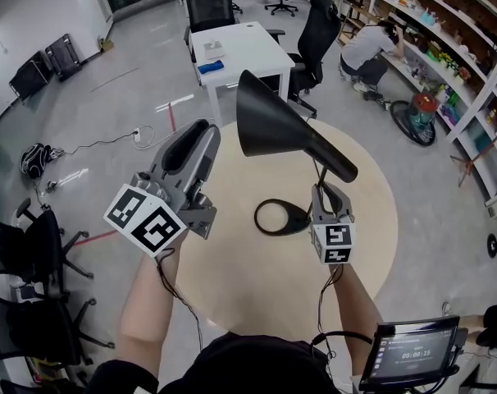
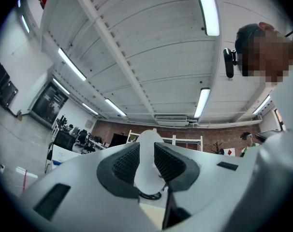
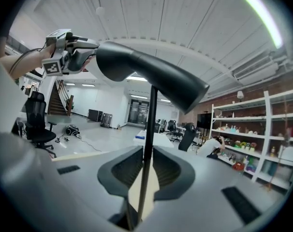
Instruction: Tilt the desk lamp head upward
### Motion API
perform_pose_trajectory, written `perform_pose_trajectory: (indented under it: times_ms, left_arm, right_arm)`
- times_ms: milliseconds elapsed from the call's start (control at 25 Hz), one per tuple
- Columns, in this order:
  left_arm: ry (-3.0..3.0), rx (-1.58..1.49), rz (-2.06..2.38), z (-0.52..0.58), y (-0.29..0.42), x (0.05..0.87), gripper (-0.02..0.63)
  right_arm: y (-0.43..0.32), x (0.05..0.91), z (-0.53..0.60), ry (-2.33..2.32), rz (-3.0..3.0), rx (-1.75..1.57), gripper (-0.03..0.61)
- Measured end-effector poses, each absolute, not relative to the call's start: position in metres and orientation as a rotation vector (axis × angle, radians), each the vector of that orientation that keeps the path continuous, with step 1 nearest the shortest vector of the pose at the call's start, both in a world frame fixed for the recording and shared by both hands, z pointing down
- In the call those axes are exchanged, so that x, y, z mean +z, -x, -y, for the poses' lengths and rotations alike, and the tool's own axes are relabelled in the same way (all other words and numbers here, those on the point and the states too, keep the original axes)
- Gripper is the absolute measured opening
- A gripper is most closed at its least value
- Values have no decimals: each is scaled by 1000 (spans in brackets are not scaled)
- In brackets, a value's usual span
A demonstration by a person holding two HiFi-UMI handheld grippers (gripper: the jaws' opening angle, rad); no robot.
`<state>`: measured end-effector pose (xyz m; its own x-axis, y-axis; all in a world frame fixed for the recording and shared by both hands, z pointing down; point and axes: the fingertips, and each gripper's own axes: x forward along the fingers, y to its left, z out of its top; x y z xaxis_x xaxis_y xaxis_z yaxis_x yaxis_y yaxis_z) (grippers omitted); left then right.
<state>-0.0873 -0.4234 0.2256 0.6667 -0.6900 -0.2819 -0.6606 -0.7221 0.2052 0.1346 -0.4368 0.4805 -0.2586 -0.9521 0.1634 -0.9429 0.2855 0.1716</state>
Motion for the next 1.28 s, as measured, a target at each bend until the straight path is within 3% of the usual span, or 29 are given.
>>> perform_pose_trajectory:
  times_ms: [440,760,1000,1280]
  left_arm:
    - [-2550,-225,1049,377,80,389,78]
    - [-2489,159,822,288,22,510,78]
    - [-2549,373,876,252,25,544,78]
    - [-2500,303,874,235,28,545,78]
  right_arm:
    - [-165,510,378,-1752,2331,147,44]
    - [-165,545,303,-1730,2356,463,44]
    - [-164,547,251,-1792,2344,637,44]
    - [-147,537,223,-1805,2349,620,44]
